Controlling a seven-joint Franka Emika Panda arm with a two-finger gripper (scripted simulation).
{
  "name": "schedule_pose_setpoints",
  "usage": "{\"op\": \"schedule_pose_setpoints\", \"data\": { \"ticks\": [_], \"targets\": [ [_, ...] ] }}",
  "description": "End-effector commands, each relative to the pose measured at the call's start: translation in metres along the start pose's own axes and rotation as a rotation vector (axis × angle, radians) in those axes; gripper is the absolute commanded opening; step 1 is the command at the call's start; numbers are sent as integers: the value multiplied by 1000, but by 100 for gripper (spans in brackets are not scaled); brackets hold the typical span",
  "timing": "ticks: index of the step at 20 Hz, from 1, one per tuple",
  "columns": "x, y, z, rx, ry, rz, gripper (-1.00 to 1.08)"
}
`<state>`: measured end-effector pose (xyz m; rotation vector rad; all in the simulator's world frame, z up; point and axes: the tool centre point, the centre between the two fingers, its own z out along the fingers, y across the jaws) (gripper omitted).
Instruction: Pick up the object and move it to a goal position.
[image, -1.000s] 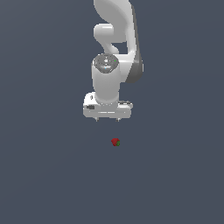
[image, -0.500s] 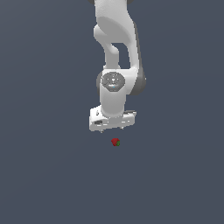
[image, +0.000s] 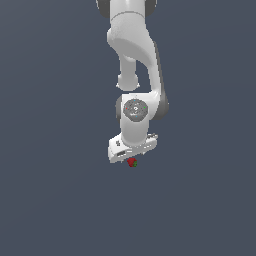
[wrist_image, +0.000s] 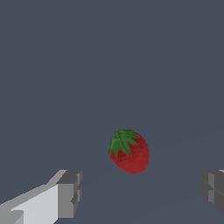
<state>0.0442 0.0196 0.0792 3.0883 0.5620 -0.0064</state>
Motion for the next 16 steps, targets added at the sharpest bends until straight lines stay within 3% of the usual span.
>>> {"op": "schedule_pose_setpoints", "data": {
  "ticks": [1, 9, 16],
  "targets": [
    [3, -1, 5, 1, 4, -22, 100],
    [3, -2, 12, 2, 3, -25, 100],
    [3, -2, 45, 2, 4, -29, 100]
  ]
}}
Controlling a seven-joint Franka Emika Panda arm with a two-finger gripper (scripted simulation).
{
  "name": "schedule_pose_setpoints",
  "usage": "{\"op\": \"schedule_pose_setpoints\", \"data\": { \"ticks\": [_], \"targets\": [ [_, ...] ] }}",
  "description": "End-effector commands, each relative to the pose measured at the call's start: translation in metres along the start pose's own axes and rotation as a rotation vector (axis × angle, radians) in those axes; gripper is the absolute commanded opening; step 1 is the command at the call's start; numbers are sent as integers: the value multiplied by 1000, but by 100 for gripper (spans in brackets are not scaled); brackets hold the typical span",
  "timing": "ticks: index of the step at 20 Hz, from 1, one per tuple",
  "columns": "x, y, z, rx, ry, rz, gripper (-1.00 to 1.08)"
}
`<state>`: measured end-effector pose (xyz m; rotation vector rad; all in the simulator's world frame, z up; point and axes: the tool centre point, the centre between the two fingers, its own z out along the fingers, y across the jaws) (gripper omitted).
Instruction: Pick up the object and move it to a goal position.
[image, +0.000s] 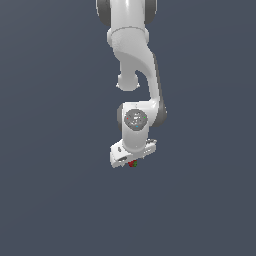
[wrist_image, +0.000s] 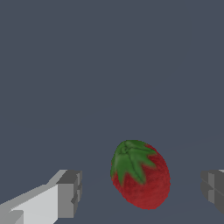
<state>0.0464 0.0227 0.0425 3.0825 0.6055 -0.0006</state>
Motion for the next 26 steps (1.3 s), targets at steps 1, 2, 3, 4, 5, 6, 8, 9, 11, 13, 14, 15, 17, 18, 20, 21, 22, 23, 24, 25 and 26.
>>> {"op": "schedule_pose_setpoints", "data": {
  "ticks": [1, 2, 3, 4, 5, 6, 8, 9, 11, 13, 14, 15, 17, 18, 20, 21, 22, 23, 24, 25, 26],
  "targets": [
    [0, 0, 12, 0, 0, -1, 100],
    [0, 0, 15, 0, 0, -2, 100],
    [0, 0, 17, 0, 0, -2, 100],
    [0, 0, 19, 0, 0, -2, 100],
    [1, 0, 20, 0, 0, -2, 100],
    [1, 0, 20, 0, 0, -2, 100],
    [1, 0, 20, 0, 0, -2, -100],
    [1, 0, 20, 0, 0, -2, -100],
    [1, 0, 20, 0, 0, -2, -100],
    [1, 0, 20, 0, 0, -2, -100],
    [1, 0, 20, 0, 0, -2, -100],
    [1, 0, 20, 0, 0, -2, -100],
    [1, 0, 20, 0, 0, -2, -100],
    [1, 0, 20, 0, 0, -2, -100],
    [1, 2, 19, 0, 0, -2, -100],
    [1, 4, 18, 0, 0, -2, -100],
    [0, 7, 16, 0, 0, -2, -100],
    [0, 10, 14, 0, 0, -2, -100],
    [0, 15, 11, 0, 0, -2, -100],
    [0, 20, 8, 0, 0, -2, -100],
    [-1, 26, 4, 0, 0, -2, -100]
  ]
}}
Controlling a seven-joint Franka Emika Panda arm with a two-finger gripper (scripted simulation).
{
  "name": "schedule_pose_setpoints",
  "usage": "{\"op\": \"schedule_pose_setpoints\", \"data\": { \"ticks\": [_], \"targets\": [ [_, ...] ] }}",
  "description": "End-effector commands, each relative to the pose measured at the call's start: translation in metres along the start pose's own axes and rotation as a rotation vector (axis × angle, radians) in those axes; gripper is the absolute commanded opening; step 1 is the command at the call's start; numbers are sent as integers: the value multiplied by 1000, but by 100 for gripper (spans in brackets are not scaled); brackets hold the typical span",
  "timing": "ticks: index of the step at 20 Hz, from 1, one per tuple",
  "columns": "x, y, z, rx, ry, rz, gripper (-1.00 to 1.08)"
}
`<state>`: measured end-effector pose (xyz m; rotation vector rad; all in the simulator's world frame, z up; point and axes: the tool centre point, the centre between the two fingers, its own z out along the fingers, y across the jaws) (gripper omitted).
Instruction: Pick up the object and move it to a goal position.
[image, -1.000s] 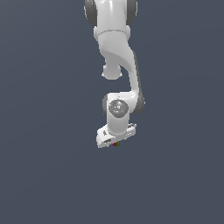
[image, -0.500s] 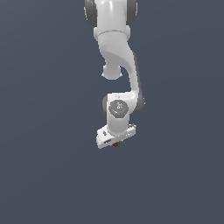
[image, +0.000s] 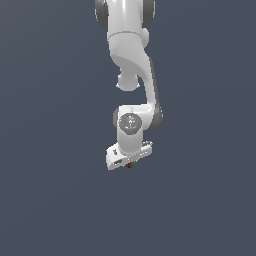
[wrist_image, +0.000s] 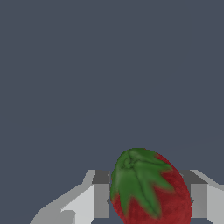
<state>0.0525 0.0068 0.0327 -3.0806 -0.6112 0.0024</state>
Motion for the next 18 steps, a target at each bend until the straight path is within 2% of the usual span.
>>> {"op": "schedule_pose_setpoints", "data": {
  "ticks": [1, 18],
  "targets": [
    [-1, 16, -9, -1, 1, 2, -100],
    [-10, 162, -97, 0, 2, 1, -100]
  ]
}}
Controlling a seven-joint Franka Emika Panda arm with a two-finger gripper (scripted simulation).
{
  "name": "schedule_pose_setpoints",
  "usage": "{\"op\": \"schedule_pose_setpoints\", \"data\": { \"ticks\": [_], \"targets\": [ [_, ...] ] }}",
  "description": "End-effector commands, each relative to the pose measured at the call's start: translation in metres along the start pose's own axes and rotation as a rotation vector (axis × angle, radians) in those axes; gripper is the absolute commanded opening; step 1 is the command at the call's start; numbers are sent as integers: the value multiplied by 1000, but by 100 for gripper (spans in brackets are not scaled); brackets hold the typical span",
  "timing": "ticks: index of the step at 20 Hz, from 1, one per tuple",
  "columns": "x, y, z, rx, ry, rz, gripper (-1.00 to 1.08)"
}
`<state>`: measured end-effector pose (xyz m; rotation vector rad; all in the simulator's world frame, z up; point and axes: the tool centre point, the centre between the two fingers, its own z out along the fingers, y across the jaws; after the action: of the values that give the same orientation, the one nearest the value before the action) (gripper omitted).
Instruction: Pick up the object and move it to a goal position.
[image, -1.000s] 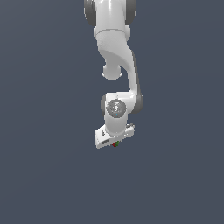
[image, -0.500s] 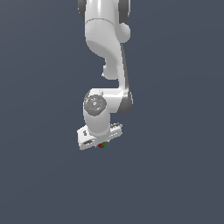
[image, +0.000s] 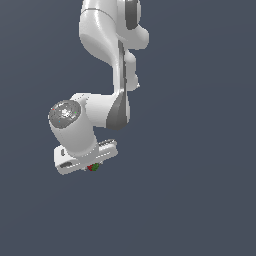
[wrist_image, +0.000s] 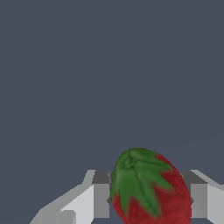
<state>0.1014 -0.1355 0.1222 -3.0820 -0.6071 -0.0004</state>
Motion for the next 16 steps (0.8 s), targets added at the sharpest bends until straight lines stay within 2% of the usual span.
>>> {"op": "schedule_pose_setpoints", "data": {
  "ticks": [1, 8, 16],
  "targets": [
    [-1, 19, -12, 0, 0, -1, -100],
    [-1, 60, -35, 0, 0, -1, -100],
    [-1, 83, -49, 0, 0, -1, -100]
  ]
}}
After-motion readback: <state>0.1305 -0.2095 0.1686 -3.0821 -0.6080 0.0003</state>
